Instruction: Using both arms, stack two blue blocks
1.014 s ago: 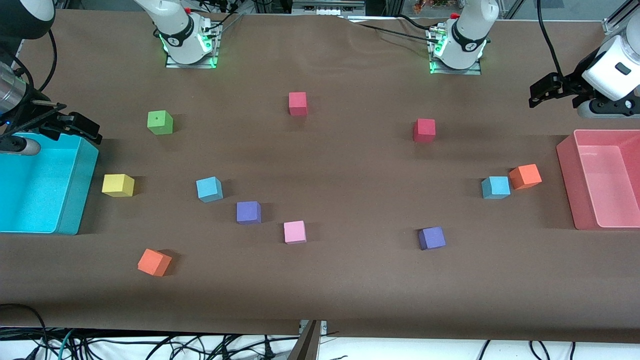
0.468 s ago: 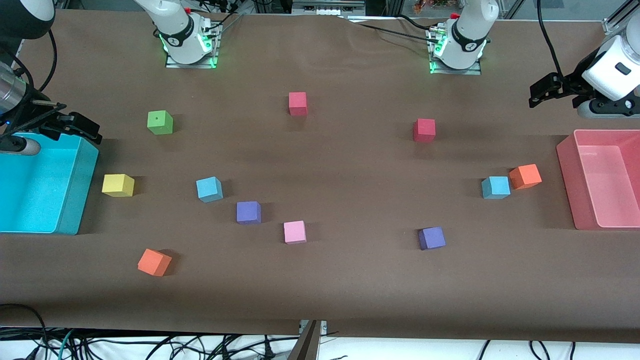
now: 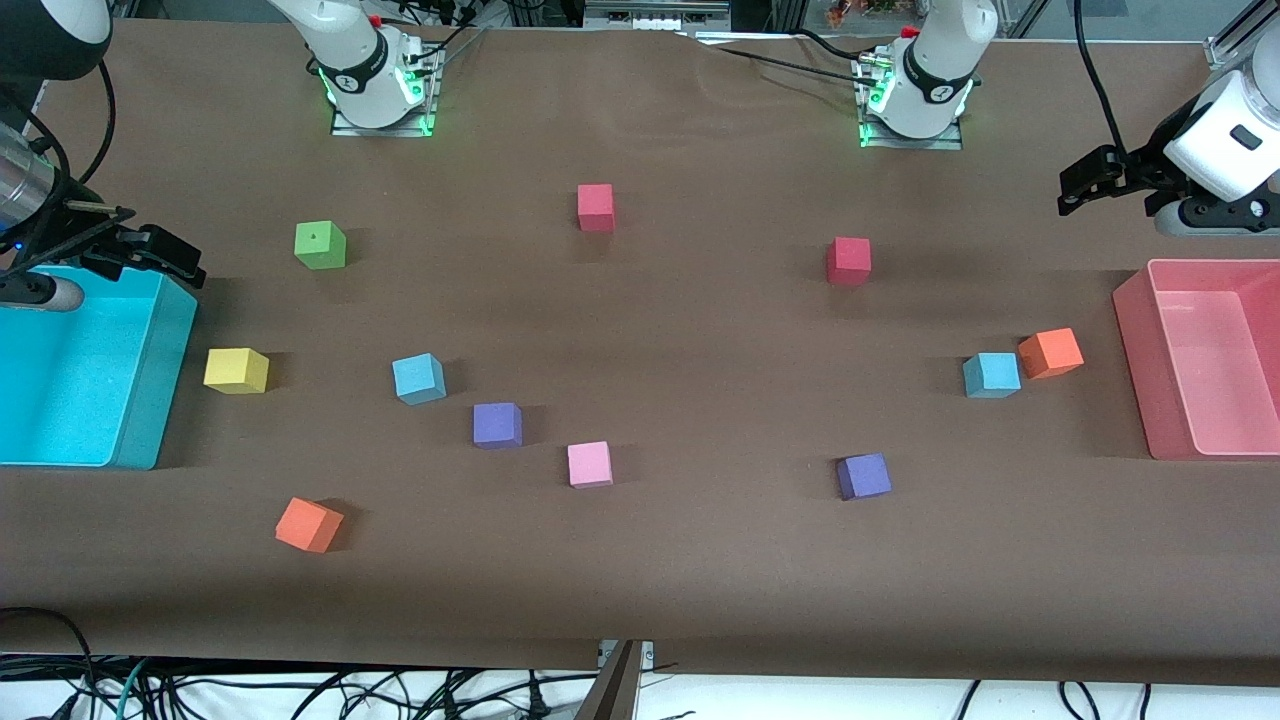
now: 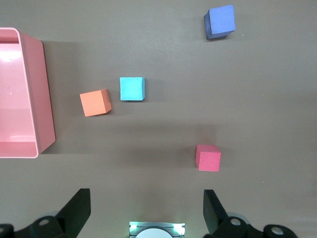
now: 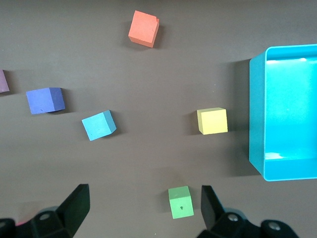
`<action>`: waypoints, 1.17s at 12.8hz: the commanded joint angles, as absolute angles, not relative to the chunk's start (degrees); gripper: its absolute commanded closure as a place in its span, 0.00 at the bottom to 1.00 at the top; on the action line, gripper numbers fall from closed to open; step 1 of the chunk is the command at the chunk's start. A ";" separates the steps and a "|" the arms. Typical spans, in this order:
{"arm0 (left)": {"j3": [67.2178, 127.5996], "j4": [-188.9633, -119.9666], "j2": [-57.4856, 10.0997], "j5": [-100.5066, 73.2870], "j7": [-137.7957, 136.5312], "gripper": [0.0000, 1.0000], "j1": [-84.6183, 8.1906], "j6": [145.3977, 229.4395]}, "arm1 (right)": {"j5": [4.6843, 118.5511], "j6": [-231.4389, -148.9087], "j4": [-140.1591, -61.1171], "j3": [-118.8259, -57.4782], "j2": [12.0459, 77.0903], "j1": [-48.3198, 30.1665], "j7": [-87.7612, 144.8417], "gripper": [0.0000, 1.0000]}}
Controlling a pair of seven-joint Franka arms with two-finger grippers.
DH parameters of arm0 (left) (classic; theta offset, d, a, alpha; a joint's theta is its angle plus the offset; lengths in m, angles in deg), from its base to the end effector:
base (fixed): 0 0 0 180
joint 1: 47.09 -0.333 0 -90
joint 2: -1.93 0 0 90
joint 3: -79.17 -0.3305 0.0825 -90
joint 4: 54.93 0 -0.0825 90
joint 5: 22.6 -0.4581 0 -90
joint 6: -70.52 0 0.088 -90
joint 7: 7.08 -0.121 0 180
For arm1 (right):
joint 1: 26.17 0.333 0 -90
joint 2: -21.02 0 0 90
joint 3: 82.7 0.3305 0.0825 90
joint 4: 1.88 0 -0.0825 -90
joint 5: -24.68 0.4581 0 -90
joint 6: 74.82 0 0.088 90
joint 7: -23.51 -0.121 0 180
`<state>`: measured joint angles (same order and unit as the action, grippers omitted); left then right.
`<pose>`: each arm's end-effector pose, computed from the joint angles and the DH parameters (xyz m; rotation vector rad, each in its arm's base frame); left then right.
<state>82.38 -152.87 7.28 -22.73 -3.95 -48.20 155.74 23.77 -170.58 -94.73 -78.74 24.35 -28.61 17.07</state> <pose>0.5840 -0.0224 0.6001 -3.1217 -0.0290 0.2005 0.6528 0.0145 0.5693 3.1265 -0.1319 -0.0099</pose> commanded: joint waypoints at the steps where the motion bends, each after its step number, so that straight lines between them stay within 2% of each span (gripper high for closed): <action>1: 82.60 -151.26 6.24 -23.75 -3.30 0.00 -48.05 154.37 | 23.45 -170.79 -96.10 -78.05 22.77 -29.25 16.92 0.01; 10: 82.51 -151.17 6.24 -23.66 -3.48 0.00 -48.05 154.37 | 23.45 -168.87 -96.63 -77.52 22.86 -29.25 17.62 0.01; 15: 82.51 -151.43 6.24 -23.66 -3.39 0.00 -48.05 154.37 | 23.54 -167.63 -96.98 -75.15 23.12 -29.25 17.62 0.01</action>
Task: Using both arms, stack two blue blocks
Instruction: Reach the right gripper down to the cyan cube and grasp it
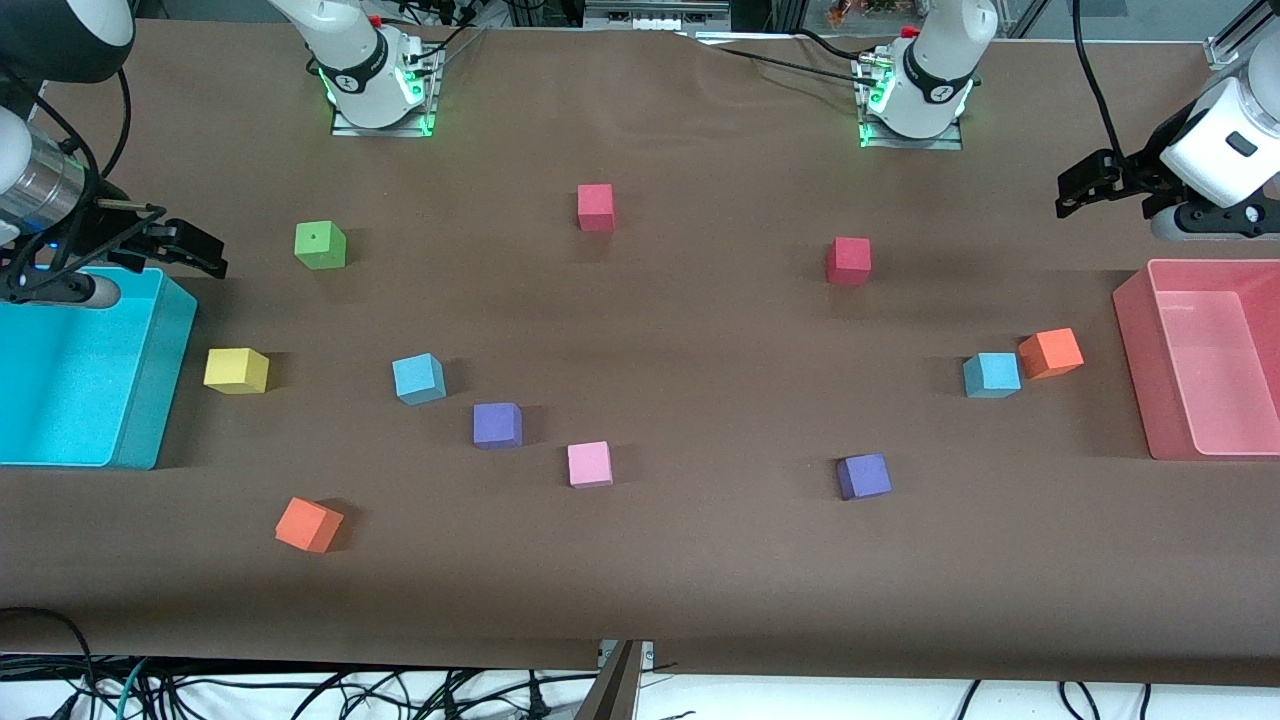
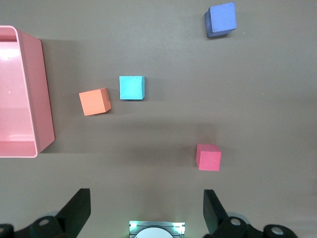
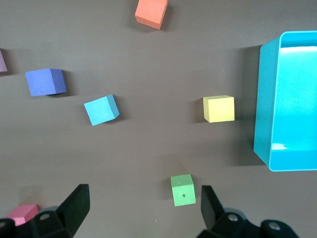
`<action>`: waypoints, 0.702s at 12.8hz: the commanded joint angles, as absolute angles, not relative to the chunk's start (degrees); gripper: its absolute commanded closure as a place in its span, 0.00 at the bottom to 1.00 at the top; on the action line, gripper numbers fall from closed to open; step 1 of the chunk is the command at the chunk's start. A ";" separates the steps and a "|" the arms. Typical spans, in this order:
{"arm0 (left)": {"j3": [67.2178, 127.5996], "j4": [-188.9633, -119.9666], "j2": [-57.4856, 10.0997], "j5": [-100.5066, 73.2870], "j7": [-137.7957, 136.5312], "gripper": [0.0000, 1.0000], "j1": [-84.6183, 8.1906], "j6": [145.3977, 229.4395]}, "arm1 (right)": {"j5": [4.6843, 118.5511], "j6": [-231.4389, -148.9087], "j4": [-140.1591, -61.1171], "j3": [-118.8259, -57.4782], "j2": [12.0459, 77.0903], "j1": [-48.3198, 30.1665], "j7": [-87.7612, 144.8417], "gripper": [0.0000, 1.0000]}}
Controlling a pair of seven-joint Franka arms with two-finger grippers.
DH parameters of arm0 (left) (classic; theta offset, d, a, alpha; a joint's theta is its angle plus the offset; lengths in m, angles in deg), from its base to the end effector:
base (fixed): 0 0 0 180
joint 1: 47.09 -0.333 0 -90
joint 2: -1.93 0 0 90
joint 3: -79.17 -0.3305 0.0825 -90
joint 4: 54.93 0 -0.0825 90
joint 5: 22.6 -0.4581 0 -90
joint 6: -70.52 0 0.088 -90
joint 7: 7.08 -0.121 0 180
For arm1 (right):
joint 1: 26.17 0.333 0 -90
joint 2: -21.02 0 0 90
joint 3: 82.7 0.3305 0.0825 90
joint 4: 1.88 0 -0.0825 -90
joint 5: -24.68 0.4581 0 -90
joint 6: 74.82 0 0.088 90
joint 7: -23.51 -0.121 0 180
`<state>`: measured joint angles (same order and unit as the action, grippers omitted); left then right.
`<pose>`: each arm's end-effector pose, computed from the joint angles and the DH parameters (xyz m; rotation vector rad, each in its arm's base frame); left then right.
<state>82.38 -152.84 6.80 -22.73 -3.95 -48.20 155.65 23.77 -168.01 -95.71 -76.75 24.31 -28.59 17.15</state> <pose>0.5861 -0.0223 0.5954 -3.1208 -0.0289 0.2153 0.6445 0.0365 0.5568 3.1232 -0.0749 -0.1050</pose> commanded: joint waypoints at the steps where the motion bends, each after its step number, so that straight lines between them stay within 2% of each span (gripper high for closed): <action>1: 82.51 -151.43 6.24 -23.57 -3.39 0.00 -48.05 154.37 | 23.63 -167.54 -96.89 -74.36 23.21 -29.25 17.53 0.01; 6: 82.51 -151.61 6.24 -23.57 -3.48 0.00 -48.05 154.37 | 23.54 -167.98 -97.59 -73.04 26.28 -26.53 18.06 0.01; 9: 82.51 -151.61 6.24 -23.57 -3.48 0.00 -48.05 154.37 | 23.63 -175.85 -103.63 -72.43 27.17 -24.42 18.15 0.00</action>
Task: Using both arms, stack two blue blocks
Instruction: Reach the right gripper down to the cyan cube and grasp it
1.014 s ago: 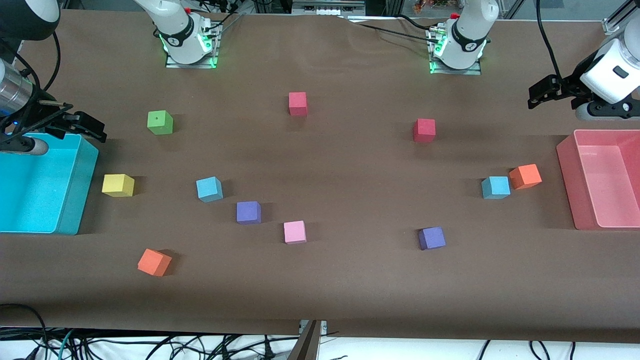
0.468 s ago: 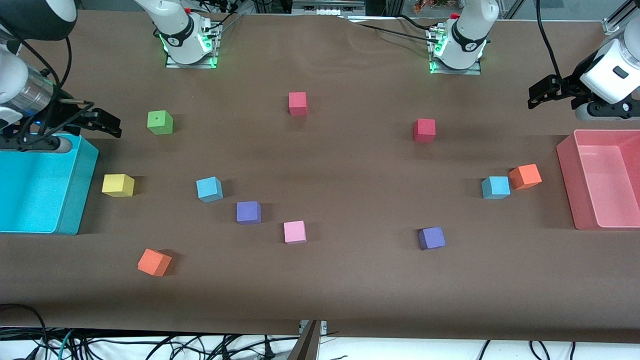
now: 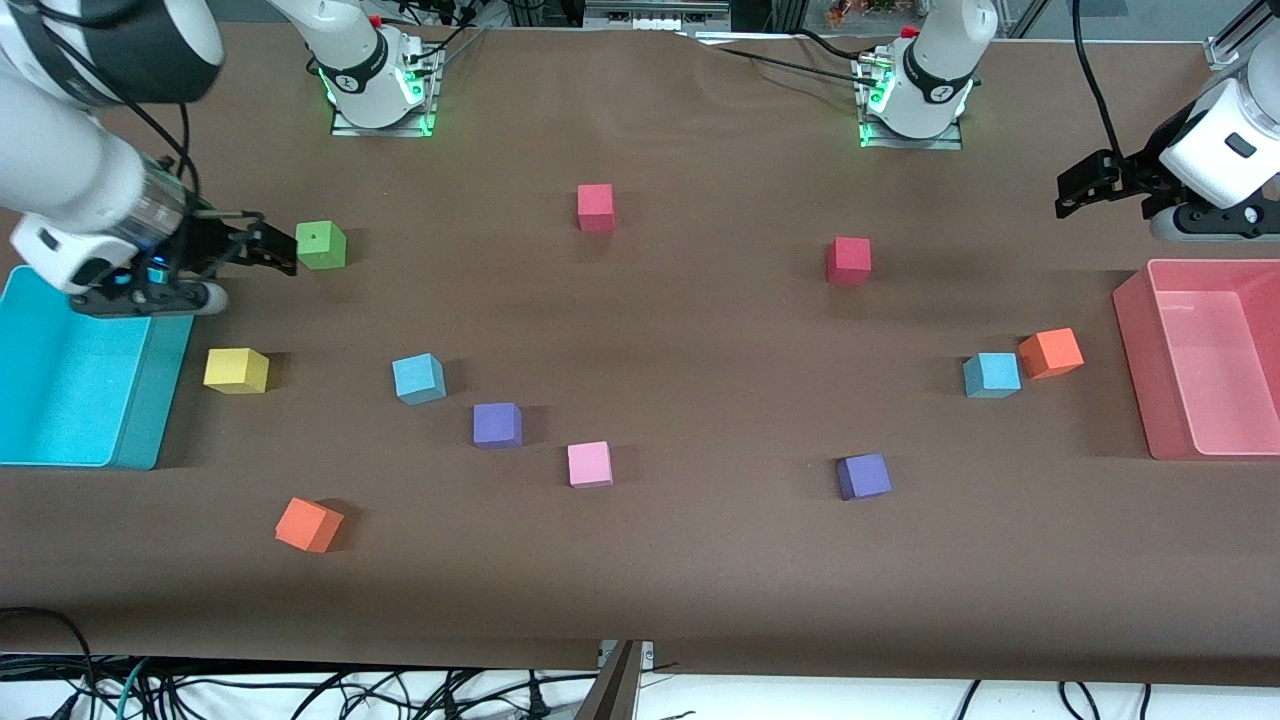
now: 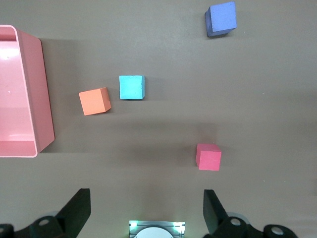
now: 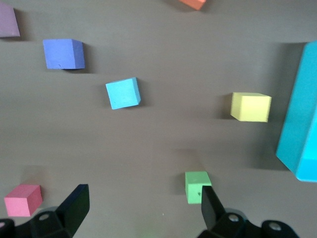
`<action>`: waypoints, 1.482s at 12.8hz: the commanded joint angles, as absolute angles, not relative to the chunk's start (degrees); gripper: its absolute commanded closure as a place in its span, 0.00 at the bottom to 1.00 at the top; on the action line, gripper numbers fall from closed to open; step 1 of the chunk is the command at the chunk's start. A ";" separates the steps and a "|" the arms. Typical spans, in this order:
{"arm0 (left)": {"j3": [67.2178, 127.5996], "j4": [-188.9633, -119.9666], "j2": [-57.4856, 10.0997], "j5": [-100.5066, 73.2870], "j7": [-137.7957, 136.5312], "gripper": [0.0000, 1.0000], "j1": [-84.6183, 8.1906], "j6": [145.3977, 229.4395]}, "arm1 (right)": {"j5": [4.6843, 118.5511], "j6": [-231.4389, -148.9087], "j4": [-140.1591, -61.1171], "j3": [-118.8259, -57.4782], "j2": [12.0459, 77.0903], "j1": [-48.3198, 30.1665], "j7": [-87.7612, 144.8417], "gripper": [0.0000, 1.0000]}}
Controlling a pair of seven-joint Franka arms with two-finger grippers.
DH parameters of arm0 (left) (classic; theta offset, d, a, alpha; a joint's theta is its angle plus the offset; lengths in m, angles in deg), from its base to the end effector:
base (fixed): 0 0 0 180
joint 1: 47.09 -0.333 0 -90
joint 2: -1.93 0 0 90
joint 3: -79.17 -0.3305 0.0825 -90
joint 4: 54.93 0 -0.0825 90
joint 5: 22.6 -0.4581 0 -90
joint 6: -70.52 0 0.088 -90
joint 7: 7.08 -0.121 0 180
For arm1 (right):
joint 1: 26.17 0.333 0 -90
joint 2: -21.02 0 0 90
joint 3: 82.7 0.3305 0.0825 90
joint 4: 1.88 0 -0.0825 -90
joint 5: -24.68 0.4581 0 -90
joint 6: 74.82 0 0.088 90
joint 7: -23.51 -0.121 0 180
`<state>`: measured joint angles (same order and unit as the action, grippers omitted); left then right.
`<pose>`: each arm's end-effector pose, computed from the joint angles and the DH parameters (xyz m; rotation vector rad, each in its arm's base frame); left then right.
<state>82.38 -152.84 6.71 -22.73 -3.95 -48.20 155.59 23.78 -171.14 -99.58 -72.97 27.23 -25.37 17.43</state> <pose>0.5864 -0.0223 0.5944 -3.1204 -0.0289 0.2193 0.6432 0.1142 0.4920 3.1164 0.1257 -0.2029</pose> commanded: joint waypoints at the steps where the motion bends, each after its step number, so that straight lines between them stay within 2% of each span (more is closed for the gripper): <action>1: 82.51 -151.70 6.15 -23.57 -3.65 0.00 -48.14 154.37 | 23.54 -179.63 -106.18 -71.72 27.26 -24.42 18.23 0.00; 8: 82.42 -152.05 5.36 -23.57 -3.48 0.00 -48.14 155.16 | 23.54 -206.26 -120.07 -71.54 35.77 -22.92 25.17 0.01; 12: 82.16 -153.19 4.74 -23.57 -3.57 0.00 -48.32 157.09 | 23.10 -217.61 -120.71 -71.54 43.58 -22.75 25.44 0.01; 15: 82.25 -154.41 4.31 -23.57 -3.57 0.00 -48.41 159.01 | 21.88 -222.55 -120.62 -71.54 47.03 -22.31 26.75 0.01; 17: 82.25 -158.27 4.48 -23.39 -4.09 0.00 -48.93 163.31 | 20.82 -222.82 -120.45 -71.54 48.43 -22.31 26.85 0.00; 19: 82.25 -158.38 4.83 -23.48 -4.09 0.00 -49.02 163.25 | 20.73 -224.31 -120.53 -71.54 49.58 -22.22 26.94 0.02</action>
<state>82.10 -157.15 3.79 -22.73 -3.95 -48.69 162.31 21.58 -223.03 -120.96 -71.58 48.60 -22.33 26.26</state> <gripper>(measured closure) 0.000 0.009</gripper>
